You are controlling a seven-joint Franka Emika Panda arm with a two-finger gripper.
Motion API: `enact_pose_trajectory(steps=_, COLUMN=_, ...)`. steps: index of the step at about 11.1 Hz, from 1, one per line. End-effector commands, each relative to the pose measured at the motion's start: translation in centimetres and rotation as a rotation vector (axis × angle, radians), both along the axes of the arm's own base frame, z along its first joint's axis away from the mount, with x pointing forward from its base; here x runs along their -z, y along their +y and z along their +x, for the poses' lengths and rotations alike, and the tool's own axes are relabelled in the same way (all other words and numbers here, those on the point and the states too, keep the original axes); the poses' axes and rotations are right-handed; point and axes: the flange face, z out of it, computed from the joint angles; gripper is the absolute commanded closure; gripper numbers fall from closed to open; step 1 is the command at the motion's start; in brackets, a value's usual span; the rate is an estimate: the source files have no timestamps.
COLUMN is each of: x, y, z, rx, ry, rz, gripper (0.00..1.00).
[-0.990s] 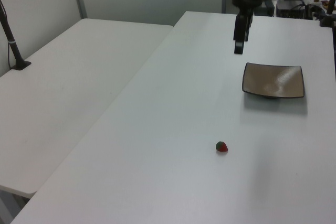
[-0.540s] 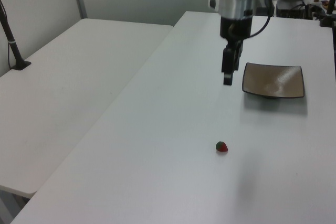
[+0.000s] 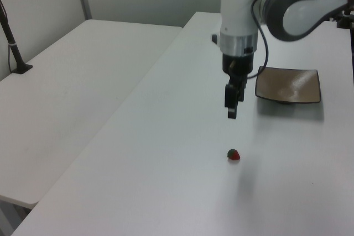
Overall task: Strawberries on a ceramic plate
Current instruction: 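Lower the gripper over the strawberry and close on it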
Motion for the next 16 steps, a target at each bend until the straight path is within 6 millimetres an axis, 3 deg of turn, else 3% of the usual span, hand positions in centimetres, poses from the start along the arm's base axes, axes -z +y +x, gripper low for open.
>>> enact_pose_trajectory(steps=1, x=4.2, y=0.8, z=0.1, rx=-0.008, ry=0.004, rz=-0.019, gripper=0.00)
enact_pose_trajectory(steps=3, x=7.3, y=0.9, z=0.1, rx=-0.010, ry=0.030, rz=-0.032, gripper=0.00)
enact_pose_trajectory(steps=9, x=14.2, y=1.9, z=0.1, rx=-0.011, ry=0.047, rz=-0.034, gripper=0.00)
enact_pose_trajectory(steps=12, x=15.0, y=2.2, z=0.1, rx=-0.021, ry=0.041, rz=-0.033, gripper=0.02)
enact_pose_trajectory(steps=13, x=15.6, y=2.0, z=-0.2, rx=-0.027, ry=0.050, rz=-0.045, gripper=0.11)
enact_pose_trajectory(steps=15, x=15.6, y=1.9, z=-0.1, rx=-0.029, ry=0.049, rz=-0.044, gripper=0.57)
enact_pose_trajectory(steps=16, x=15.4, y=1.8, z=0.0, rx=-0.027, ry=0.047, rz=-0.043, gripper=0.72)
